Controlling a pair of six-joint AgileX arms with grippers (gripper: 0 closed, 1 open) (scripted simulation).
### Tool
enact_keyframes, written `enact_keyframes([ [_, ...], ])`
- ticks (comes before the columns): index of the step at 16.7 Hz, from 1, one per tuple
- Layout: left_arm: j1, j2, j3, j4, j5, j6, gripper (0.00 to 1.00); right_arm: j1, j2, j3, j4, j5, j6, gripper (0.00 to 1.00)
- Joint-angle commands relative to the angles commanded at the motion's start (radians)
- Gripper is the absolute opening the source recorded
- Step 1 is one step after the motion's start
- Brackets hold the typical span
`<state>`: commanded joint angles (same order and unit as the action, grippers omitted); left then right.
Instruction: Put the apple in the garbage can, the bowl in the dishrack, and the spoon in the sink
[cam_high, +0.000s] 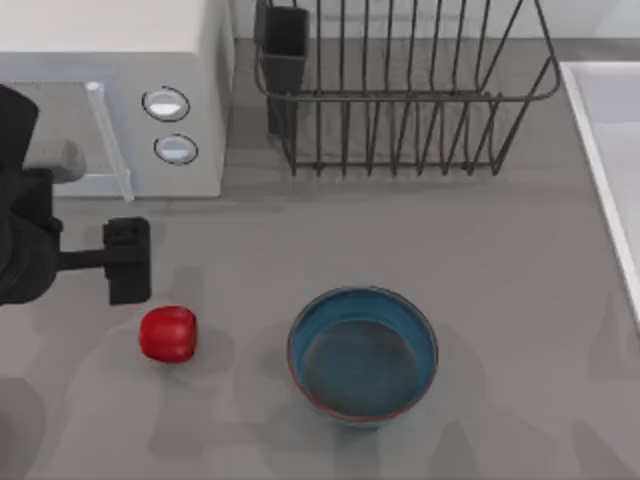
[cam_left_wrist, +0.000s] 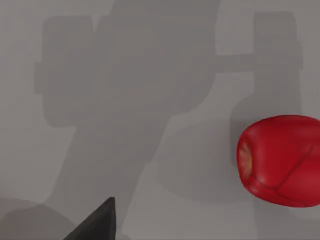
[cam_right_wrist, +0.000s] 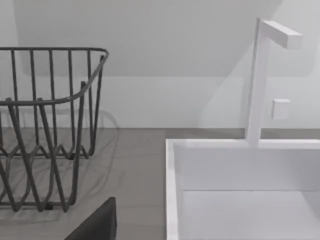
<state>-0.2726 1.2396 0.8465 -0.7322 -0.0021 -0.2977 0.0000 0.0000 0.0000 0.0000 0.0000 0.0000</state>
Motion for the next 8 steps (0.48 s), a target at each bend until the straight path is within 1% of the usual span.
enact_keyframes([
  [5,-0.101,0.391,0.263,-0.207,0.030,-0.072,1.00,0.000,0.000,0.000,0.000,0.000,0.000,1.00],
  [8,-0.138,0.540,0.400,-0.292,0.029,-0.114,1.00,0.000,0.000,0.000,0.000,0.000,0.000,1.00],
])
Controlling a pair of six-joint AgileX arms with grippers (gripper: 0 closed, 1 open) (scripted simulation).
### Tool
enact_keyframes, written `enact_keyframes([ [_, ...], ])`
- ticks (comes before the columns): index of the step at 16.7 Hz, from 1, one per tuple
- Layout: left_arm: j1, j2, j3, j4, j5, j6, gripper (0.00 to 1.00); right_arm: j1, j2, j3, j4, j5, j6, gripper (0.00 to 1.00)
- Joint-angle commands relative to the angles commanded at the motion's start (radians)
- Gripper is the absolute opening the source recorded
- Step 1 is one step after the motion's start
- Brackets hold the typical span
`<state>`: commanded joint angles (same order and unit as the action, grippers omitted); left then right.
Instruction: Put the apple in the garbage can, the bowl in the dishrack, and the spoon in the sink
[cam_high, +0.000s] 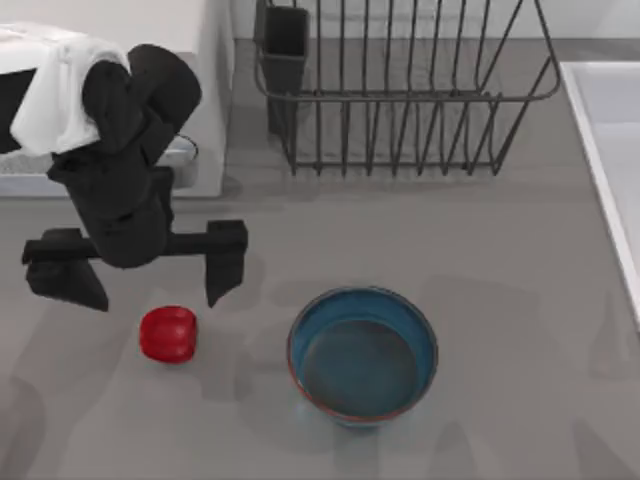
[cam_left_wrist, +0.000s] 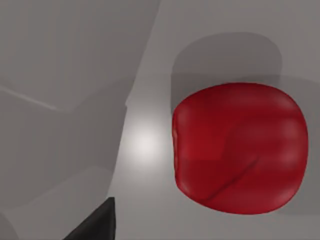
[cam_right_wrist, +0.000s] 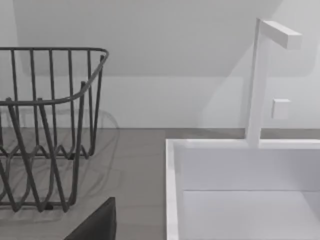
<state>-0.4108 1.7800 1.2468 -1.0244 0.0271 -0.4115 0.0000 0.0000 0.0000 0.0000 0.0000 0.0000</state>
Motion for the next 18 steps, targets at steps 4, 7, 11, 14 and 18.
enact_keyframes([
  [4,-0.018,0.077,0.066,-0.058,-0.019,-0.028,1.00,0.000,0.000,0.000,0.000,0.000,0.000,1.00],
  [7,-0.018,0.077,0.066,-0.058,-0.019,-0.028,1.00,0.000,0.000,0.000,0.000,0.000,0.000,1.00],
  [11,-0.016,0.092,0.033,-0.016,-0.019,-0.024,1.00,0.000,0.000,0.000,0.000,0.000,0.000,1.00],
  [14,-0.017,0.134,-0.034,0.108,-0.019,-0.025,1.00,0.000,0.000,0.000,0.000,0.000,0.000,1.00],
  [18,-0.018,0.177,-0.101,0.209,-0.019,-0.026,1.00,0.000,0.000,0.000,0.000,0.000,0.000,1.00],
])
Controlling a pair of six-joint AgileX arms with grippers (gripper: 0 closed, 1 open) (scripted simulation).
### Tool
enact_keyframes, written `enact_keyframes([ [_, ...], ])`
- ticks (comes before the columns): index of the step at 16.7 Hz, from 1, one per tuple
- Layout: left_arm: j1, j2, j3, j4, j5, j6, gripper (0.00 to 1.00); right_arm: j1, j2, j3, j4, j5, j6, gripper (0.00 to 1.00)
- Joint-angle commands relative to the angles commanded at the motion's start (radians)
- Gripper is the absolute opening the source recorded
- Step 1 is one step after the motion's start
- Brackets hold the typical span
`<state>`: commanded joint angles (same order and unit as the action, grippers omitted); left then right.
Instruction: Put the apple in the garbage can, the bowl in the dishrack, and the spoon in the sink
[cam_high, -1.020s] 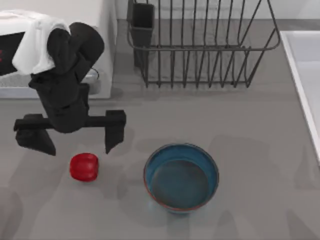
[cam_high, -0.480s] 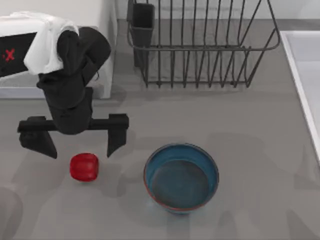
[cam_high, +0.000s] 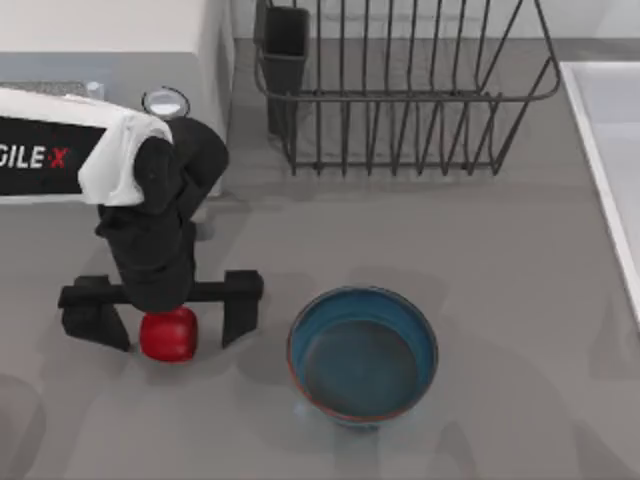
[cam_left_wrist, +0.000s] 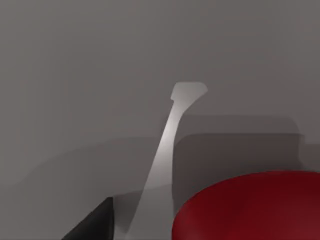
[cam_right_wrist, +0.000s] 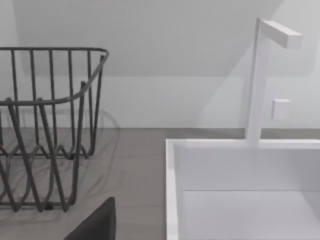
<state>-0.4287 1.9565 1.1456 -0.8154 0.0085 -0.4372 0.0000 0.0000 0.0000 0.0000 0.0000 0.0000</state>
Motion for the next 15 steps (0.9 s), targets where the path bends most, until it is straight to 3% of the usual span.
enact_keyframes([
  [3,0.000,0.000,-0.001,0.001,0.000,0.000,1.00,0.000,0.000,0.000,0.000,0.000,0.000,1.00],
  [15,0.000,0.000,-0.001,0.001,0.000,0.000,0.10,0.000,0.000,0.000,0.000,0.000,0.000,1.00],
])
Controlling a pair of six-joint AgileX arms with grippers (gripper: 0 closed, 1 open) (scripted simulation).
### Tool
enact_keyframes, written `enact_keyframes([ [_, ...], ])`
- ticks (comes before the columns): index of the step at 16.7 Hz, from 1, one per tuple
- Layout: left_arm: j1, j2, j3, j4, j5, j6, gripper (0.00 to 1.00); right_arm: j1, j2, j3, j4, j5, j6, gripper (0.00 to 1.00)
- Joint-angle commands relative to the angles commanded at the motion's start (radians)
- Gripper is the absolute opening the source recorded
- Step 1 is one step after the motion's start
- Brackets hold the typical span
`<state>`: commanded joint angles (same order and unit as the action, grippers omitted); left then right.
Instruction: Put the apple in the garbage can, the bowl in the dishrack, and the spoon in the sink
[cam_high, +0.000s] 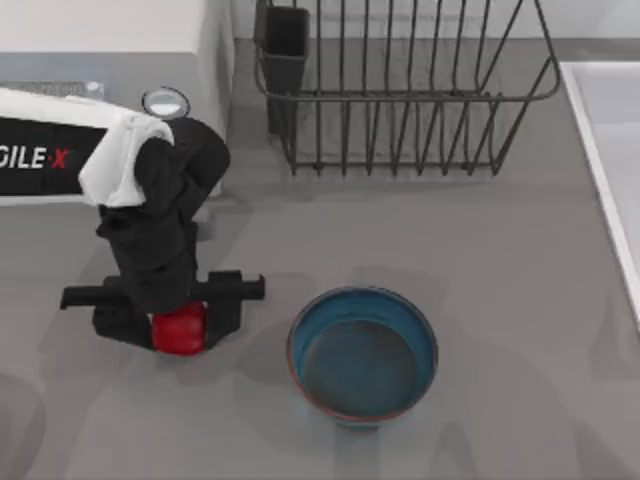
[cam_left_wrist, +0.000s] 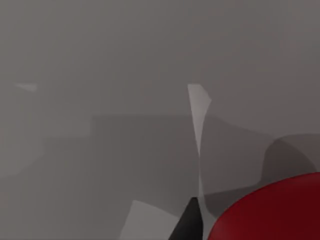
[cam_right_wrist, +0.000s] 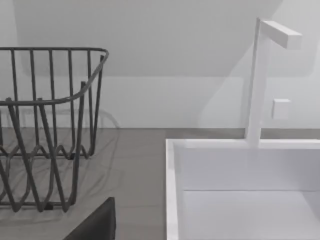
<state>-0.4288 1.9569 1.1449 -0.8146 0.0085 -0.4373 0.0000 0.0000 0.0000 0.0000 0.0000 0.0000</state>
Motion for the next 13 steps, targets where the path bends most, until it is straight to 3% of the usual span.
enact_keyframes([
  [2,0.000,0.000,0.000,0.000,0.000,0.000,0.00,0.000,0.000,0.000,0.000,0.000,0.000,1.00],
  [13,-0.002,-0.028,0.043,-0.039,0.011,-0.007,0.00,0.000,0.000,0.000,0.000,0.000,0.000,1.00],
])
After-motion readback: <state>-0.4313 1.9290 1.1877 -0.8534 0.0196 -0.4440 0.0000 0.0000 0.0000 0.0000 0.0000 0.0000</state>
